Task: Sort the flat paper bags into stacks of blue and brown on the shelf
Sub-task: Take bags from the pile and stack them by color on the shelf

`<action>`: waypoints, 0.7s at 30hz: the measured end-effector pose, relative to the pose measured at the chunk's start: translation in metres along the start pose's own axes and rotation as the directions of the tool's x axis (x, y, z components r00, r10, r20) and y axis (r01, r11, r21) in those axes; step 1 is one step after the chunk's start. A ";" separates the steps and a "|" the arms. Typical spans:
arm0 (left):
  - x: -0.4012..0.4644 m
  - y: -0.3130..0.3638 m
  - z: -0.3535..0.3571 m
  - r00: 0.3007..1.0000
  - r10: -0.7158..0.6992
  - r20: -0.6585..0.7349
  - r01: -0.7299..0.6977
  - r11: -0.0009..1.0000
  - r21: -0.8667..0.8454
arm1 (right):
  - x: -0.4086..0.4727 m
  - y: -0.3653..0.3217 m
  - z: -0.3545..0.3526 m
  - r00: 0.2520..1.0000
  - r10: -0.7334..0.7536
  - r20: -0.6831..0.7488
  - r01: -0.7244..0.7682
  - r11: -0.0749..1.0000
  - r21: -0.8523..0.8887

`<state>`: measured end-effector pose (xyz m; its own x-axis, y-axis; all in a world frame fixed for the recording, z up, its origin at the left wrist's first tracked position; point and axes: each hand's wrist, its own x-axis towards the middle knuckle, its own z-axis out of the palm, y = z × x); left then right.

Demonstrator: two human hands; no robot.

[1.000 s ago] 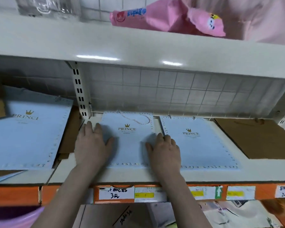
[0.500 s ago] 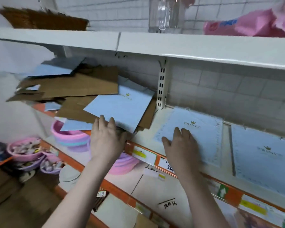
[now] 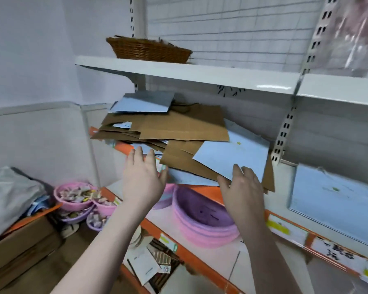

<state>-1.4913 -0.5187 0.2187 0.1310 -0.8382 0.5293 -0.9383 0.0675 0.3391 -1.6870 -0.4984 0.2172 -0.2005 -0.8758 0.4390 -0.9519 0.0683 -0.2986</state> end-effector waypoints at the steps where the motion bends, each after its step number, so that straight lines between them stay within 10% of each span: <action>1: 0.006 -0.011 -0.004 1.000 0.006 -0.004 -0.006 1.000 0.000 | 0.002 -0.011 0.003 1.000 0.007 0.011 -0.007 1.000 0.005; 21: 0.197 -0.144 0.032 0.999 -0.053 -0.006 0.053 0.998 0.032 | 0.165 -0.169 0.084 0.999 -0.035 -0.026 0.035 0.999 0.020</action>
<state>-1.3409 -0.7113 0.2492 0.1828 -0.8372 0.5155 -0.9399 0.0051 0.3415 -1.5394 -0.6944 0.2687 -0.1729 -0.8652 0.4707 -0.9536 0.0274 -0.2999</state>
